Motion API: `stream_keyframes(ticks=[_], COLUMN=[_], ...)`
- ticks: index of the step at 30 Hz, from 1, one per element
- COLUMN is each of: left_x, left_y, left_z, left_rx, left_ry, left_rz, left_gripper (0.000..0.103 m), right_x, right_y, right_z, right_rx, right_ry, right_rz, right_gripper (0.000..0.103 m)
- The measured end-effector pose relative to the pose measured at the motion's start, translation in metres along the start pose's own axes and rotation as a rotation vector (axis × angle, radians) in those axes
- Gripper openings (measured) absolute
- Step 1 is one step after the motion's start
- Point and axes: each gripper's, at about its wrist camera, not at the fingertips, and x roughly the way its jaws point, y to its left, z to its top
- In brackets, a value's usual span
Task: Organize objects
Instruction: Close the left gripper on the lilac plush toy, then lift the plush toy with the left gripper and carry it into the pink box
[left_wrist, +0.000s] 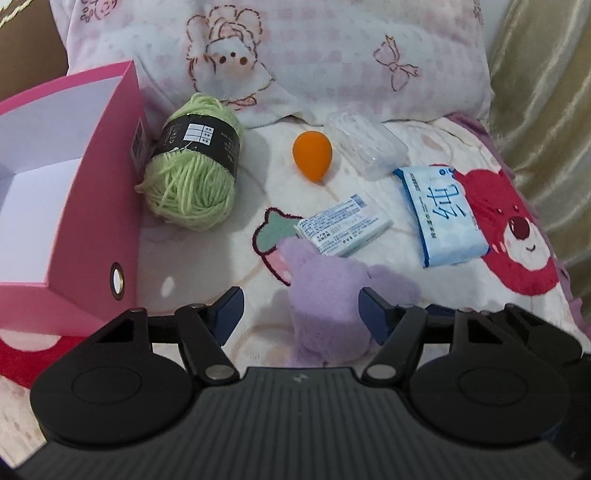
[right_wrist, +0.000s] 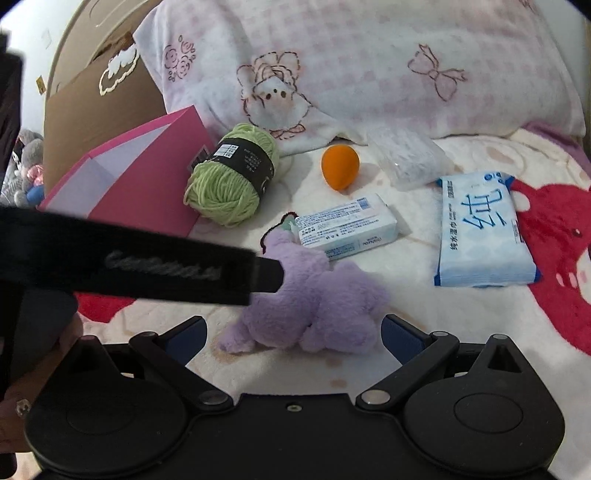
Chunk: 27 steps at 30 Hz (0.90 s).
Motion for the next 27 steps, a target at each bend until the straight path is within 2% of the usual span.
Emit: stream_keyframes(ticks=[3,6,8,11,12,13,22,24,27], left_x=[0.007,0.012,0.014,0.016,0.018,0.019,0.020,0.019,0.017], left_y=[0.007,0.009,0.012,0.016,0.016,0.016,0.014,0.016,0.020], left_z=[-0.004,-0.011,-0.014,-0.015,-0.016,-0.016,-0.019,-0.018,-0.017], left_rx=[-0.037,-0.031,-0.059,-0.106,-0.119,-0.132,-0.162,-0.179,-0.203], left_ry=[0.003,0.000,-0.006,0.000,0.004,0.010,0.009,0.017,0.024], left_rz=[-0.028,-0.017,-0.051,-0.104,-0.126,-0.146,-0.120,-0.127,-0.152], left_gripper=[0.068,0.067,0.063,0.046,0.037,0.034,0.033,0.032,0.032], right_x=[0.008,0.013,0.014,0.015,0.015,0.016,0.026,0.025,0.023], right_y=[0.003,-0.002,-0.006,-0.008,-0.007,-0.005,0.000,0.003,0.006], right_z=[0.000,0.000,0.000,-0.003,-0.004,-0.004,-0.002,0.000,-0.001], right_rx=[-0.035,-0.026,-0.017,-0.029,-0.039,-0.053,-0.059,-0.086,-0.111], right_ry=[0.008,0.026,0.018,0.000,-0.002,-0.005,0.035,0.039,0.036], right_rz=[-0.031,-0.055,-0.049,-0.059,-0.061,-0.067,-0.095,-0.081,-0.070], right_gripper=[0.097,0.091,0.090,0.088,0.088,0.088,0.087,0.080,0.078])
